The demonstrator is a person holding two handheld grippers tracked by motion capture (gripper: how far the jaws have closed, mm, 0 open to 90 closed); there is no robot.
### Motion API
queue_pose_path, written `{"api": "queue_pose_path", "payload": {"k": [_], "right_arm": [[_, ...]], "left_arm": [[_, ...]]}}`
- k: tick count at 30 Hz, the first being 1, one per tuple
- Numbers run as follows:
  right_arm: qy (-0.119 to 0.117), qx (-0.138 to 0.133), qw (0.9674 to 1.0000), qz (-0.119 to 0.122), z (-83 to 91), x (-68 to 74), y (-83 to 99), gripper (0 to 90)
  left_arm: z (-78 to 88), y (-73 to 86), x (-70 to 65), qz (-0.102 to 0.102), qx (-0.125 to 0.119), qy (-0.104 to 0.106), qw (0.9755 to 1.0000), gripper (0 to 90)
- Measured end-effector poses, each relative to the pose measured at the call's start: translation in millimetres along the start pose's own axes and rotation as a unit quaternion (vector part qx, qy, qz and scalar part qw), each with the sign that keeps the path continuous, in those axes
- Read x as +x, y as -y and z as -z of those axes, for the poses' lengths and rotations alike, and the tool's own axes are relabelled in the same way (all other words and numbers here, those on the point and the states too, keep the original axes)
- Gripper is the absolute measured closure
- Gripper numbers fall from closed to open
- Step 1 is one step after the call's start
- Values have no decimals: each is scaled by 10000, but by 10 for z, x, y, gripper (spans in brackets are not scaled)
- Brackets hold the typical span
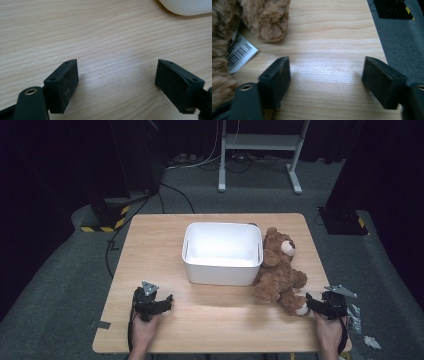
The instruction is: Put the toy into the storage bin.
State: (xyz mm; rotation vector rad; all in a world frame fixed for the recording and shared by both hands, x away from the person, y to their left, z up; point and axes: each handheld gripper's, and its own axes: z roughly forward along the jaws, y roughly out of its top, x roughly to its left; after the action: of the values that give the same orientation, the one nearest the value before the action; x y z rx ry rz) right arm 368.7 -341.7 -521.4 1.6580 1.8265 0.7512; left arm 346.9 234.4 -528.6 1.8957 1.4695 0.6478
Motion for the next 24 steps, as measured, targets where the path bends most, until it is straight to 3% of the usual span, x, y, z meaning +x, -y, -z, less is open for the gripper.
{"api": "queue_pose_path", "payload": {"k": [5,11,19,22,24], "right_arm": [[117,-32,9998,-133,-1,2,10,204],[-82,17,9996,-270,53,-48,23,239],[-169,-107,9991,-363,102,-33,63,246],[-179,-286,9985,-436,146,-6,74,274],[-178,-446,9982,-345,185,-6,80,290]], "left_arm": [[0,0,0,0,1,1,10000,188],[0,-1,0,1,1,-1,10000,188],[0,0,0,2,0,-1,10000,188],[0,-1,0,2,1,-1,10000,188],[0,-1,0,1,0,-1,10000,188]]}}
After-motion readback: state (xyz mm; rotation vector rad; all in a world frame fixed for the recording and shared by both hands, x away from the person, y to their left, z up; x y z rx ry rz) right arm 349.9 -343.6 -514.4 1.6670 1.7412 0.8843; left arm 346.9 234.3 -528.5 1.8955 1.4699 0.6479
